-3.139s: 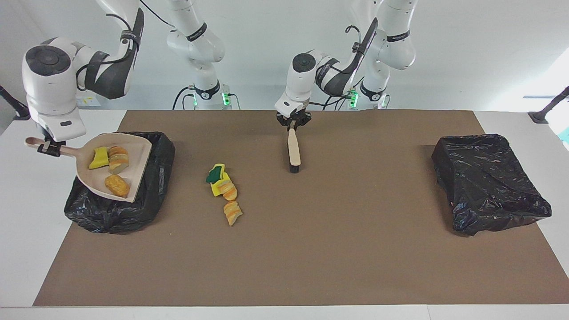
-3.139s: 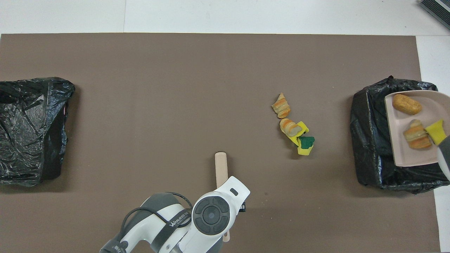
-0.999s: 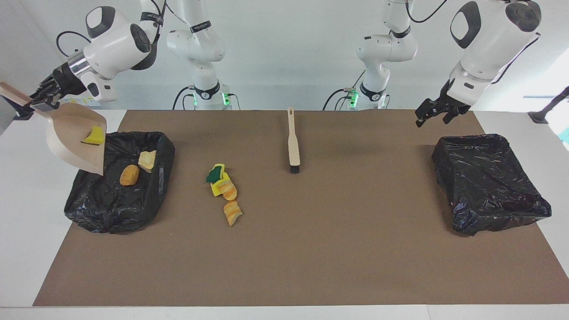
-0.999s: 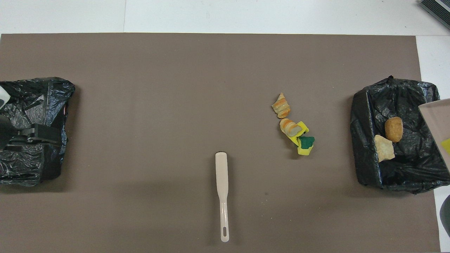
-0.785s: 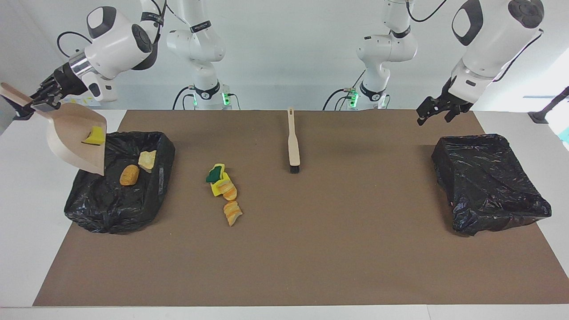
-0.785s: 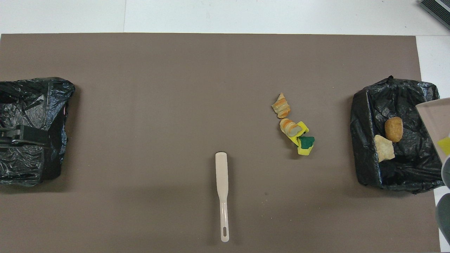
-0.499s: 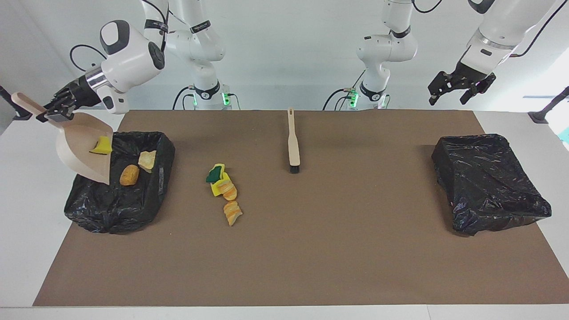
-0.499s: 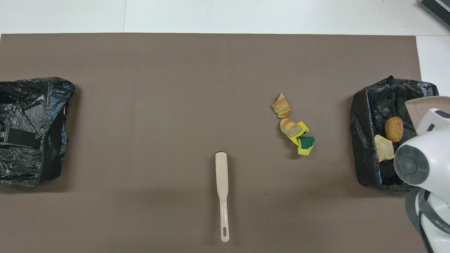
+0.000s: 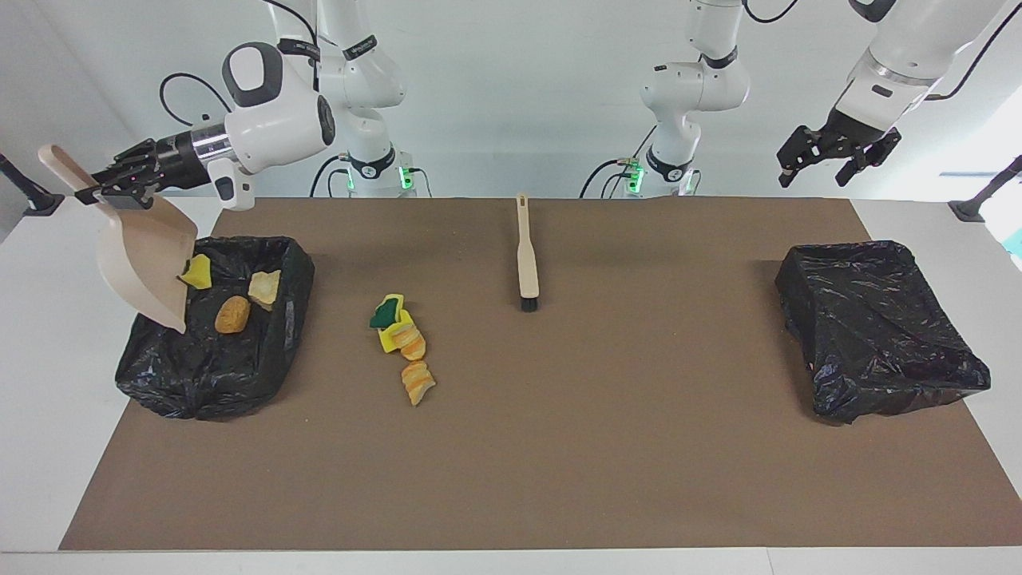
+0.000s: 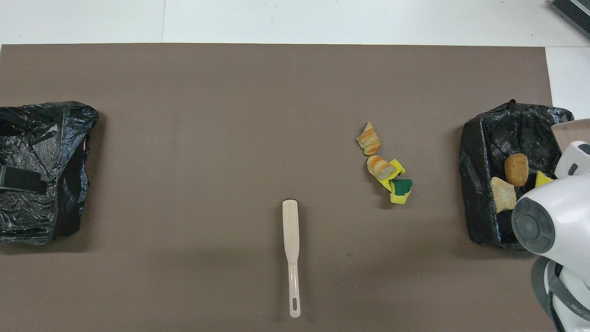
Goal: Sweep and dump trash in bin
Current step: 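Tilt the dustpan over the black bag with the right gripper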
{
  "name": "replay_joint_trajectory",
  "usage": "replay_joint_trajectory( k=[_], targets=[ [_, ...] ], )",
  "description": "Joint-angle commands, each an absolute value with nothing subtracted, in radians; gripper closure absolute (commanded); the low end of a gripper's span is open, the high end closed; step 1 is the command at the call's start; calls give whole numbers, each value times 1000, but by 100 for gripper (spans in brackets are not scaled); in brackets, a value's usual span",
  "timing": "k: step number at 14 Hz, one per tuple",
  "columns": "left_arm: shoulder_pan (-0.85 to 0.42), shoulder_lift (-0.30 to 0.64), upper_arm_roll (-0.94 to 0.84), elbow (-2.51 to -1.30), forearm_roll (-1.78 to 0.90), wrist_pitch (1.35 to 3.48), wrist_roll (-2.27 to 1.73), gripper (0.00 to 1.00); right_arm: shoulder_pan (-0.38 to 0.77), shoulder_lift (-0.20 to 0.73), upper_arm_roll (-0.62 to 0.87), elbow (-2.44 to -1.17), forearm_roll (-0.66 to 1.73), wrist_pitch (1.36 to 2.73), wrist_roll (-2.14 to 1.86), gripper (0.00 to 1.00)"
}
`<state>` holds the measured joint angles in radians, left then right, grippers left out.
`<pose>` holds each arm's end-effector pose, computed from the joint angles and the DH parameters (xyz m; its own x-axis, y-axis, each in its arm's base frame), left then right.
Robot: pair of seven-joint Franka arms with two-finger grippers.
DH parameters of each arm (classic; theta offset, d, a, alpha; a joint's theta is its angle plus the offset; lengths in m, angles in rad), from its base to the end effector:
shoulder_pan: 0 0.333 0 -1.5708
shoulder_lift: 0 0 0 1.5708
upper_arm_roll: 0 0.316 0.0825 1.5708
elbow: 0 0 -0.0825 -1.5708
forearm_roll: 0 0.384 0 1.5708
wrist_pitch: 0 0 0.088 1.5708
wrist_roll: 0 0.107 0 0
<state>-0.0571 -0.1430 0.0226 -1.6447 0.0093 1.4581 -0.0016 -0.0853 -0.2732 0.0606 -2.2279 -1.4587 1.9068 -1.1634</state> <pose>0.4970 -0.0151 0.6556 0.9985 -0.0322 -0.0436 -0.0325 -0.9995 -0.0061 0.4859 -0.0813 0.5413 0.0159 0.2163 -0.9762 0.9705 0.2316 0.0672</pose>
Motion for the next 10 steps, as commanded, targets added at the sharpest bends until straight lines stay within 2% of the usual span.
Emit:
replay_joint_trajectory(
  k=[1, 5, 10],
  targets=[
    [-54, -133, 21, -1620, 26, 1436, 5, 0, -97, -276, 61, -2195, -1288, 1930, -1247, 100],
    [20, -136, -43, -1626, 20, 1442, 2, 0, -110, -223, 57, -2086, -990, 1930, -1330, 100],
    [9, -135, -40, -1637, 20, 1450, 0, 0, -121, -172, 51, -2023, -628, 1930, -1394, 100]
  ],
)
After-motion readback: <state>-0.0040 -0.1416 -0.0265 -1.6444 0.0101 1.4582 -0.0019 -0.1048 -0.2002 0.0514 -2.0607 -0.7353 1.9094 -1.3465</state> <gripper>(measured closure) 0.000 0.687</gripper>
